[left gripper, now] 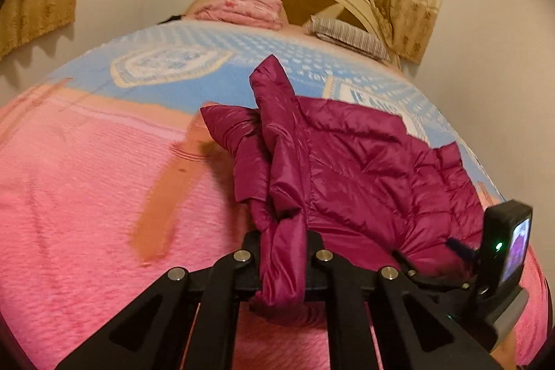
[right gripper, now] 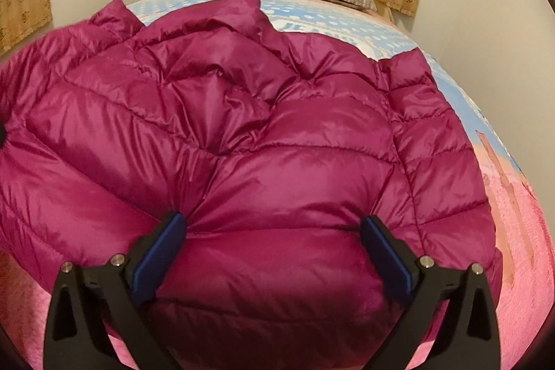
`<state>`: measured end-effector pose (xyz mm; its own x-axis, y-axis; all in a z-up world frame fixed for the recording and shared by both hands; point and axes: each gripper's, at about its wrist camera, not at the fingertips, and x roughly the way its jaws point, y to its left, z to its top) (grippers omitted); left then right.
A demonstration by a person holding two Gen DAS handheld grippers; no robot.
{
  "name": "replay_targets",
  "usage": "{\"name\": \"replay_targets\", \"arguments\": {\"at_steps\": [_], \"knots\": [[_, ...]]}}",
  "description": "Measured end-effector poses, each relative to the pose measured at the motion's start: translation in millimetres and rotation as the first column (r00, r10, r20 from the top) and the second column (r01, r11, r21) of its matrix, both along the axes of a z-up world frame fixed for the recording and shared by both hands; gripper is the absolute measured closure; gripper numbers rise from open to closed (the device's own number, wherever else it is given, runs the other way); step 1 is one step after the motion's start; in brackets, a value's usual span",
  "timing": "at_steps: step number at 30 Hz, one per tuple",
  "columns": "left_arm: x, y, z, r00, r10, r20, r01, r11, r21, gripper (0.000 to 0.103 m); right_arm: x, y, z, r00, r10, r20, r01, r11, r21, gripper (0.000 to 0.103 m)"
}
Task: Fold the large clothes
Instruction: 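Grasp a sleeve with the left gripper and lift it off the jacket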
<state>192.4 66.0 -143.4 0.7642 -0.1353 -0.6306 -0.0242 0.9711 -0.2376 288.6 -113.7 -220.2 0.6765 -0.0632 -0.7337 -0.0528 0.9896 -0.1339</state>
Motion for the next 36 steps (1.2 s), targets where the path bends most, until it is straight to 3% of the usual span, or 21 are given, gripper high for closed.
{"name": "replay_targets", "arguments": {"at_steps": [7, 9, 12, 15, 21, 27, 31, 36], "knots": [[-28, 31, 32, 0.996, 0.069, 0.06, -0.072, 0.996, 0.051, 0.097, -14, 61, 2, 0.99, 0.142, 0.008, -0.142, 0.99, -0.008, 0.0], [-25, 28, 42, 0.995, 0.056, 0.079, -0.061, 0.996, 0.065, 0.097, -16, 62, 9, 0.983, 0.182, 0.0, -0.182, 0.983, 0.031, 0.0], [-23, 10, 58, 0.992, 0.02, 0.123, -0.035, 0.992, 0.125, 0.097, -25, 43, 28, 0.977, 0.211, 0.016, -0.212, 0.974, 0.084, 0.003], [-15, -18, 71, 0.986, -0.035, 0.166, 0.004, 0.983, 0.185, 0.097, -39, 7, 51, 0.982, 0.175, 0.075, -0.182, 0.979, 0.093, 0.003], [-10, -93, 85, 0.953, -0.204, 0.222, 0.138, 0.949, 0.284, 0.097, -54, -88, 64, 0.993, -0.019, 0.114, 0.006, 0.994, 0.113, 0.002], [1, -184, 60, 0.913, -0.373, 0.164, 0.284, 0.871, 0.402, 0.097, -58, -160, 56, 0.979, -0.188, 0.075, 0.17, 0.967, 0.192, 0.002], [5, -236, 23, 0.88, -0.465, 0.099, 0.357, 0.784, 0.508, 0.097, -69, -175, 50, 0.972, -0.227, 0.06, 0.212, 0.958, 0.192, 0.002], [7, -275, -24, 0.846, -0.534, 0.001, 0.433, 0.688, 0.582, 0.097, -74, -210, 42, 0.957, -0.288, 0.042, 0.274, 0.94, 0.203, 0.002]]}}
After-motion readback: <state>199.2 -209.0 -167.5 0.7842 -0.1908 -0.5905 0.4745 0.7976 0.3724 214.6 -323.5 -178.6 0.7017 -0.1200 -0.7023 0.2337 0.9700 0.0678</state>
